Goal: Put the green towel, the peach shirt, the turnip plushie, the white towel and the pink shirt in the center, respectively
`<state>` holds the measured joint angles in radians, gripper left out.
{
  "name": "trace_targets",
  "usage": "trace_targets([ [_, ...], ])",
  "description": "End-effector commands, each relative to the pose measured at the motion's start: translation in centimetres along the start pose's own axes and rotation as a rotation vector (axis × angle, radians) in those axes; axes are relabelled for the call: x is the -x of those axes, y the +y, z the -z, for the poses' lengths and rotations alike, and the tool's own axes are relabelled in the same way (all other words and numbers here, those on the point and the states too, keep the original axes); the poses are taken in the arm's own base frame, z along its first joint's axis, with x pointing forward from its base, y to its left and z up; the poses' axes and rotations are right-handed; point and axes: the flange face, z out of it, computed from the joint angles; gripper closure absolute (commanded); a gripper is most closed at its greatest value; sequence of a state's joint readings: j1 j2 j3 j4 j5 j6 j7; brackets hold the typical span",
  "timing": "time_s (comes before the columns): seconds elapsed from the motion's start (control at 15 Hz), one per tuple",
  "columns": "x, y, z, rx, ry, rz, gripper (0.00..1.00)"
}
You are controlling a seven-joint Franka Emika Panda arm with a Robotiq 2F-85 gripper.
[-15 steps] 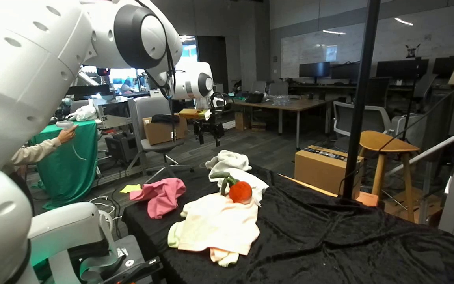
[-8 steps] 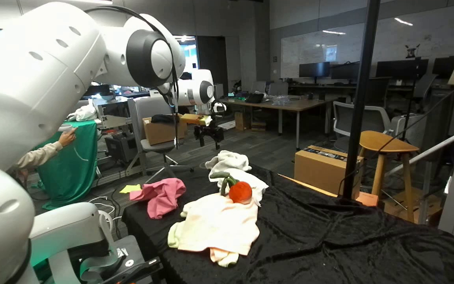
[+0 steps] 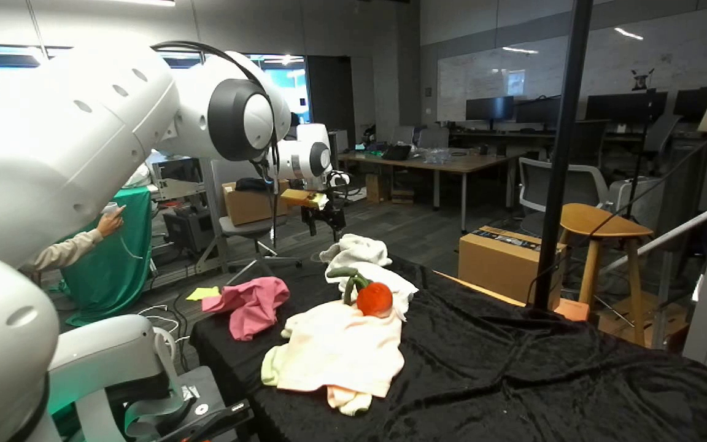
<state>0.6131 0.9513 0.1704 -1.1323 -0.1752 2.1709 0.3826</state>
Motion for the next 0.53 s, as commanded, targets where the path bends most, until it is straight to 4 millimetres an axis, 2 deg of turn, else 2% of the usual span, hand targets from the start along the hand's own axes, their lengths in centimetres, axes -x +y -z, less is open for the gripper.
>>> trace_targets([
  [0.0,-1.7,0.4,-1.0,0.003,0.052,-0.018,0.00],
  [0.47,-3.5,4.5,-3.3,0.109,0.097,-0.049,0.00],
])
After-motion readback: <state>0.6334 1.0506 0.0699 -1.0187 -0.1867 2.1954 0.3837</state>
